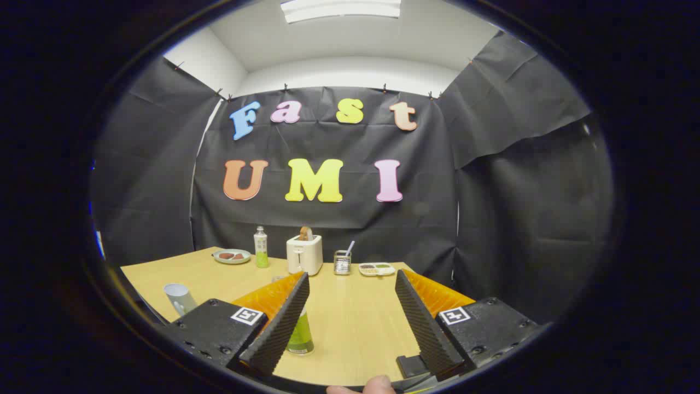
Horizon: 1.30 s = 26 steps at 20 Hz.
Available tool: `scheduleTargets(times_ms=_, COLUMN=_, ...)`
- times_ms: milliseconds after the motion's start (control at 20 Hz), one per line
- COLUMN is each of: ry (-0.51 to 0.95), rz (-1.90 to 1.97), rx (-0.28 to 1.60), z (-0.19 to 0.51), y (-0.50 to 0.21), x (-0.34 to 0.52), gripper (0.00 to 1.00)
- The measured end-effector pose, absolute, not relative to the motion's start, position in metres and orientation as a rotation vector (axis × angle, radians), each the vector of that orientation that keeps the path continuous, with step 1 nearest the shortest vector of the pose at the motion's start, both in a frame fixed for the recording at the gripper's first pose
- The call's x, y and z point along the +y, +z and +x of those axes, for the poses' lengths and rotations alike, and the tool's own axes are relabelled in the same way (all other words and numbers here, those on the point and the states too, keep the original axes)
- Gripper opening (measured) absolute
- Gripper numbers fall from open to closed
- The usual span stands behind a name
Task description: Take the bottle from table, then pour the juice into the cup, finally place the bottle on the coaster
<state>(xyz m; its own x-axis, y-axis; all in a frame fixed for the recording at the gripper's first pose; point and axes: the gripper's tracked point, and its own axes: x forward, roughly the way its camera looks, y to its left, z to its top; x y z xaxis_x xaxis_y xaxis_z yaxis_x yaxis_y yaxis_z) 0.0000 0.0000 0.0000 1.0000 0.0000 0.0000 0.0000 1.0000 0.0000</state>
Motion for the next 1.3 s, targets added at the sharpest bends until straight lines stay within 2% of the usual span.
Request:
scheduleTargets(times_ms=750, ry=0.007, rz=0.021, rx=0.021, z=-0.003, y=-0.012, x=0.021, gripper=1.0)
scheduleTargets(times_ms=1300, ry=0.077, rz=0.048, rx=0.021, z=-0.008, y=-0.021, x=0.048, gripper=1.0)
